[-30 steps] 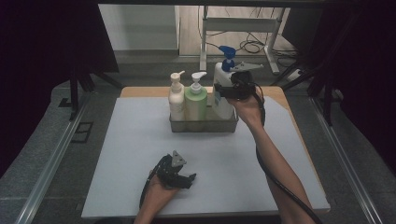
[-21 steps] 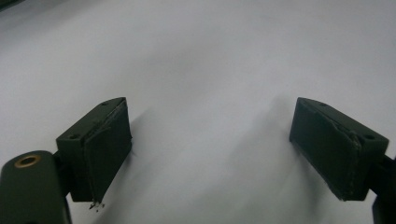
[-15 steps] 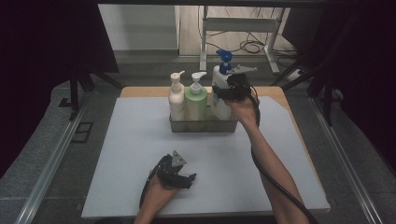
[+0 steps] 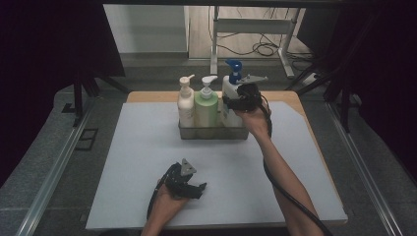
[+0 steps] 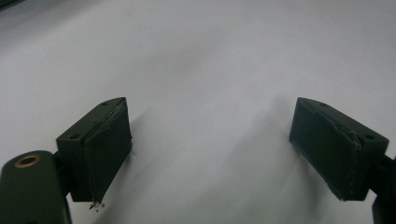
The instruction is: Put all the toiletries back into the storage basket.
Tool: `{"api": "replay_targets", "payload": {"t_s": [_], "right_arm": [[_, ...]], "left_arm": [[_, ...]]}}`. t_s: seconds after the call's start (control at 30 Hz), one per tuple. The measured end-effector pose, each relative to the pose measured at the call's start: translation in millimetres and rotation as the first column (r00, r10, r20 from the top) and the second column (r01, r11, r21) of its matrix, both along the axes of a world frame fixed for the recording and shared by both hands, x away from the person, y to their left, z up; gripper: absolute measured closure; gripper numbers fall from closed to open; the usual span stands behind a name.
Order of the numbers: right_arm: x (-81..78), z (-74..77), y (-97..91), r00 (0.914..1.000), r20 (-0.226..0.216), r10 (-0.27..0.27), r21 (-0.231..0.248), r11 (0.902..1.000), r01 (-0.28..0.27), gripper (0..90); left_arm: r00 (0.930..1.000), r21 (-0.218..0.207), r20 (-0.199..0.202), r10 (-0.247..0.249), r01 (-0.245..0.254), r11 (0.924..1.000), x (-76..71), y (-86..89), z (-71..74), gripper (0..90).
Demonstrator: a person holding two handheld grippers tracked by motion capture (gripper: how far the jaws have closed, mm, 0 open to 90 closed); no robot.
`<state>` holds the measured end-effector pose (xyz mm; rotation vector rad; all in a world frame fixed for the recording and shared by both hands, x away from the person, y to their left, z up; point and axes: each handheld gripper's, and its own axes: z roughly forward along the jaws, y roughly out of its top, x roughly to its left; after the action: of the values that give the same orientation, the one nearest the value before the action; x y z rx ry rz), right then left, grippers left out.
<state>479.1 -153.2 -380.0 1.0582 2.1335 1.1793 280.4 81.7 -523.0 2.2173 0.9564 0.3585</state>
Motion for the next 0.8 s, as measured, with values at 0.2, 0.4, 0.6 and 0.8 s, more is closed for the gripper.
{"api": "replay_targets", "payload": {"t_s": [0.2, 0.4, 0.6, 0.8], "right_arm": [[-1.6, -1.6, -2.5, 1.0, -0.007, -0.001, -0.001, 1.0, 0.001, 37.7], [-1.8, -9.3, -1.8, 0.9998, -0.021, -0.002, -0.01, 0.9999, 0.002, 37.8], [-1.1, -19.6, -1.7, 0.9993, -0.036, -0.01, -0.016, 0.9998, 0.01, 37.8], [0.0, -26.5, -2.7, 0.9987, -0.048, -0.015, -0.021, 0.9997, 0.014, 37.8]], "left_arm": [[1.0, 0.0, 0.0, 0.0, 0.0, 1.0, 0.0, 0.0, 0.0, 12.7], [1.0, 0.0, 0.0, 0.0, 0.0, 1.0, 0.0, 0.0, 0.0, 12.7], [1.0, -0.001, 0.001, 0.0, 0.0, 1.0, 0.0, -0.1, -0.2, 12.8], [1.0, -0.001, 0.001, 0.0, 0.0, 1.0, -0.1, -0.1, -0.2, 12.7]]}}
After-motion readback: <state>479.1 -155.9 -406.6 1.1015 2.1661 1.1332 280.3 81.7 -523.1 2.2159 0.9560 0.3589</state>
